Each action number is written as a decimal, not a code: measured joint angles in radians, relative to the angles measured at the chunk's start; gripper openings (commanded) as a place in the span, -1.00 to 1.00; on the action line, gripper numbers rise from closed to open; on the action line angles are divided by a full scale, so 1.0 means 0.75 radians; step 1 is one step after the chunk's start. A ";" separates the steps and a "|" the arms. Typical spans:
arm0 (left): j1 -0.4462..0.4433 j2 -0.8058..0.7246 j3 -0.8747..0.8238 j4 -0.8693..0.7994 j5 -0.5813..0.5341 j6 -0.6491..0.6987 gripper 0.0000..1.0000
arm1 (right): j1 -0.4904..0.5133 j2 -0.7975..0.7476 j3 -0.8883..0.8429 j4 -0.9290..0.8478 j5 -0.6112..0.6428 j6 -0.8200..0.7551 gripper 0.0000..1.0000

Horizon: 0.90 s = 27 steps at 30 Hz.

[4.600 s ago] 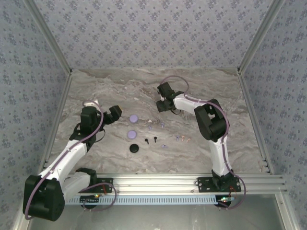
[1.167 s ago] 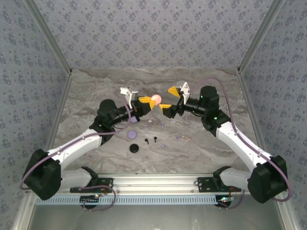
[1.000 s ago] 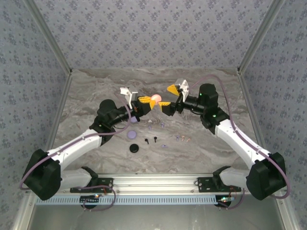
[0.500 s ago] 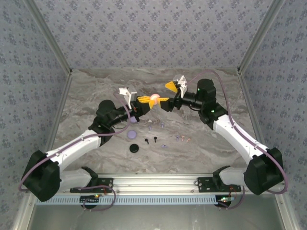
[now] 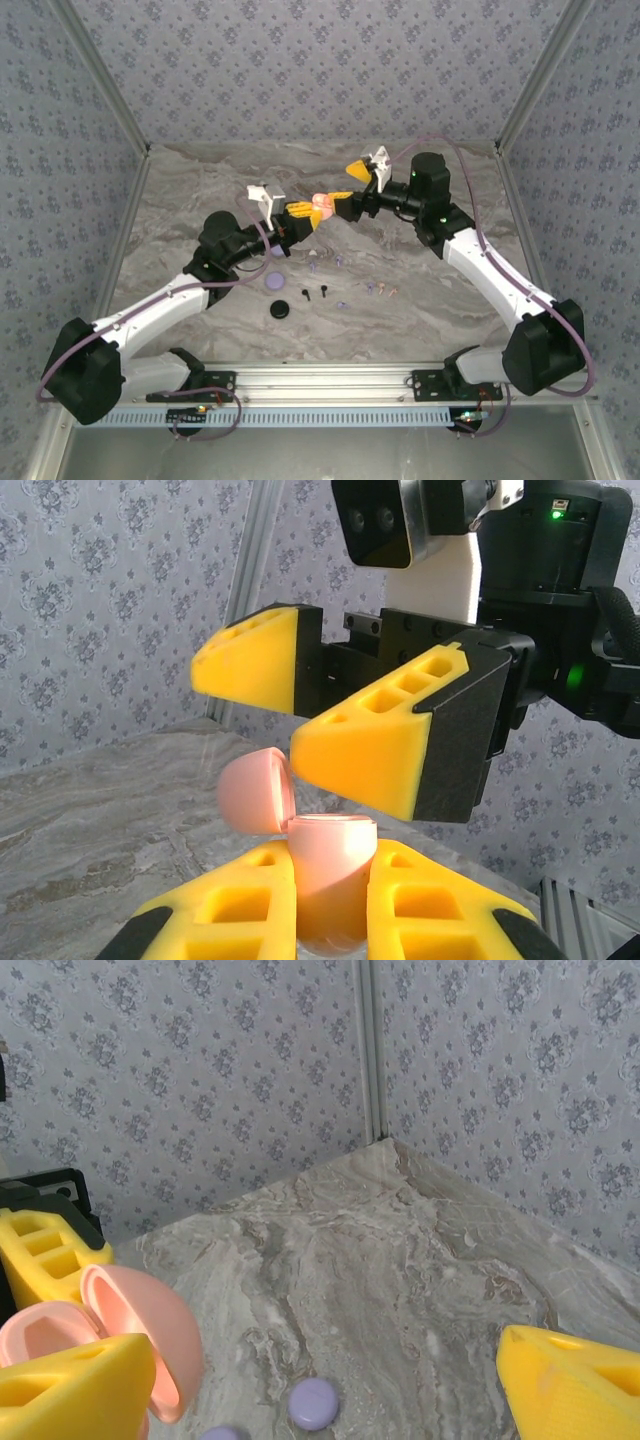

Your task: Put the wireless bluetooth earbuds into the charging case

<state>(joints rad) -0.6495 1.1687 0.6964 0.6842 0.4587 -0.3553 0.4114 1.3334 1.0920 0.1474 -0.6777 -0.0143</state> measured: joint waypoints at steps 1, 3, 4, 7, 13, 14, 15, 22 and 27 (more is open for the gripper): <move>0.000 -0.002 0.000 0.000 -0.002 0.002 -1.00 | -0.002 0.000 0.000 -0.004 -0.001 0.001 0.82; -0.001 -0.004 -0.001 -0.001 -0.005 0.011 -1.00 | -0.012 -0.007 0.000 -0.013 -0.001 0.012 0.82; -0.002 -0.006 -0.004 -0.001 -0.005 0.019 -1.00 | -0.021 -0.017 0.000 -0.028 0.000 0.023 0.82; -0.002 -0.026 -0.027 -0.010 -0.024 0.047 -1.00 | -0.060 -0.092 0.000 -0.127 0.032 0.067 0.82; -0.008 -0.140 -0.098 -0.007 -0.090 0.174 -1.00 | -0.104 -0.311 -0.002 -0.497 0.269 0.184 0.74; -0.008 -0.155 -0.100 -0.003 -0.093 0.196 -1.00 | -0.104 -0.333 -0.010 -0.558 0.314 0.211 0.73; -0.008 -0.171 -0.100 0.002 -0.094 0.221 -1.00 | -0.104 -0.353 -0.028 -0.621 0.361 0.241 0.73; -0.008 -0.230 -0.098 0.009 -0.054 0.335 -1.00 | -0.104 -0.303 -0.251 -0.987 0.585 0.417 0.52; -0.016 -0.232 -0.083 -0.010 -0.014 0.370 -1.00 | -0.104 -0.173 -0.303 -1.114 0.651 0.486 0.33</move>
<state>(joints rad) -0.6617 0.9947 0.6338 0.6765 0.4480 -0.0776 0.3332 1.2034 0.8650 -0.6884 -0.1898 0.3500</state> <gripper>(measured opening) 0.149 0.690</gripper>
